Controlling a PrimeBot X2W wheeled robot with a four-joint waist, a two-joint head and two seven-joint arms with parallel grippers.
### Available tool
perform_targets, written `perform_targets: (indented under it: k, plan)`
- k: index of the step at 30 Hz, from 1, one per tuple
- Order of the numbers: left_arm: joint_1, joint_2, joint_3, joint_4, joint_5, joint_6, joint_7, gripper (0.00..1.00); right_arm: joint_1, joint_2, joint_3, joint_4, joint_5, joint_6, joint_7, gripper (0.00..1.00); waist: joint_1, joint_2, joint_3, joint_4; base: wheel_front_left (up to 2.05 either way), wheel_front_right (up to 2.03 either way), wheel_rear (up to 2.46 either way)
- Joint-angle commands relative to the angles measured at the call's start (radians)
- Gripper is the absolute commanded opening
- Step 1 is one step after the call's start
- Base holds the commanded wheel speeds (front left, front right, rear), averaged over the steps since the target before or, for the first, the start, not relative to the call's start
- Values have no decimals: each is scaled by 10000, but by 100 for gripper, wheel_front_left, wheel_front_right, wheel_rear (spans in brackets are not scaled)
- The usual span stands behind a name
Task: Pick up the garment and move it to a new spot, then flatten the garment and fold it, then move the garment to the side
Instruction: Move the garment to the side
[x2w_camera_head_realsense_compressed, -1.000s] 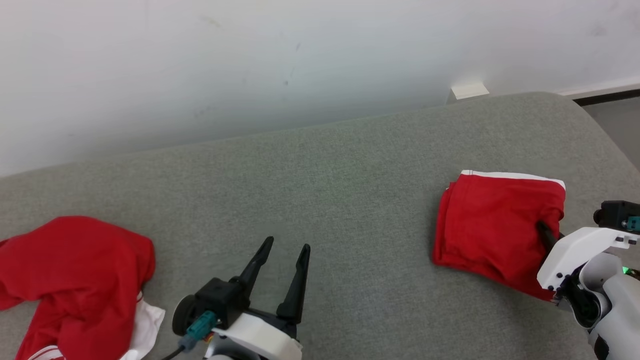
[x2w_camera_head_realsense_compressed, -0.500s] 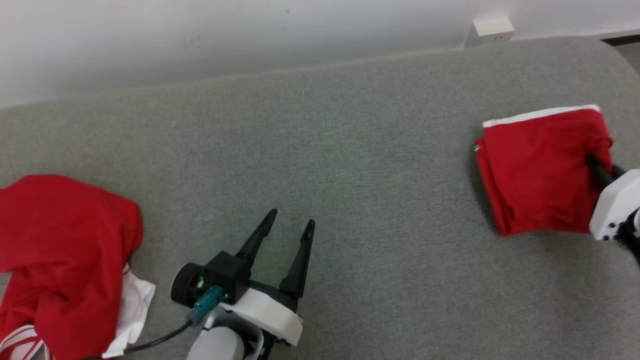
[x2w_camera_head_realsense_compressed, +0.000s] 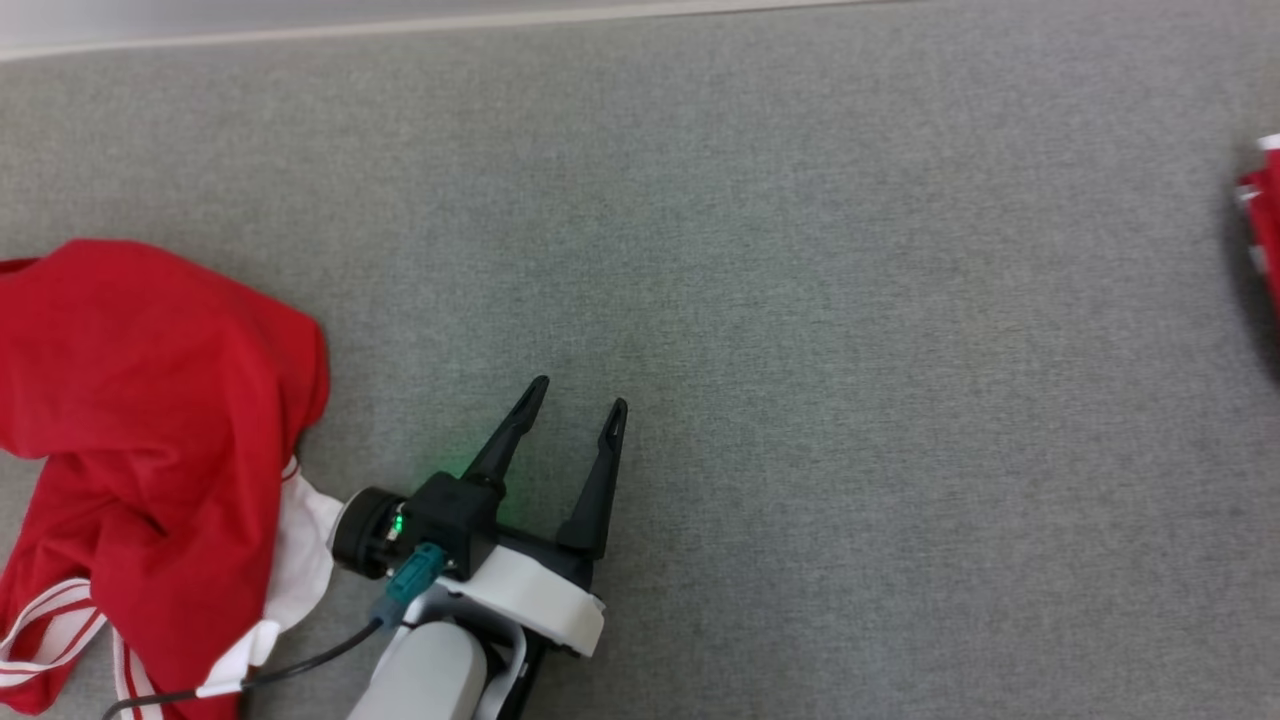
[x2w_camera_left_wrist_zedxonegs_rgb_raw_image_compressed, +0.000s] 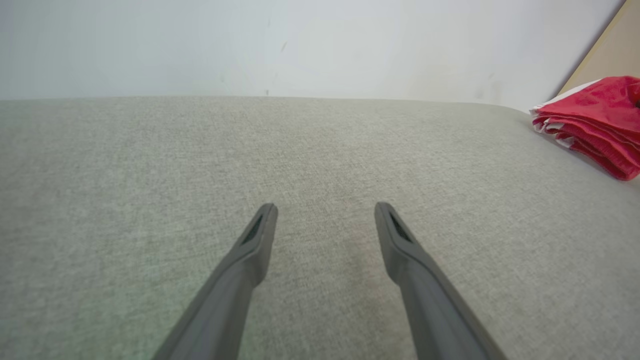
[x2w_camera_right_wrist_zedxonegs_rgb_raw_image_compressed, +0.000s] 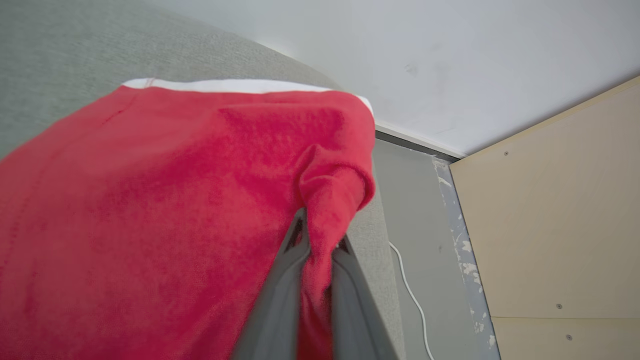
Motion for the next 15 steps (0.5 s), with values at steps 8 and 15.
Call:
perform_targets:
  k: [8, 15]
  plan:
    - [-208, 107, 33, -10, 103, 160, 2, 100, -632, -21, 205, 1082, -368, -22, -769, 100, -1, -1, 283, 162, 0, 0, 0]
    - [77, 56, 258, -52, -201, 147, 0, 100, -605, 404, 41, 1309, -553, -22, -1928, 100, -1, -1, -664, 26, 0, 0, 0]
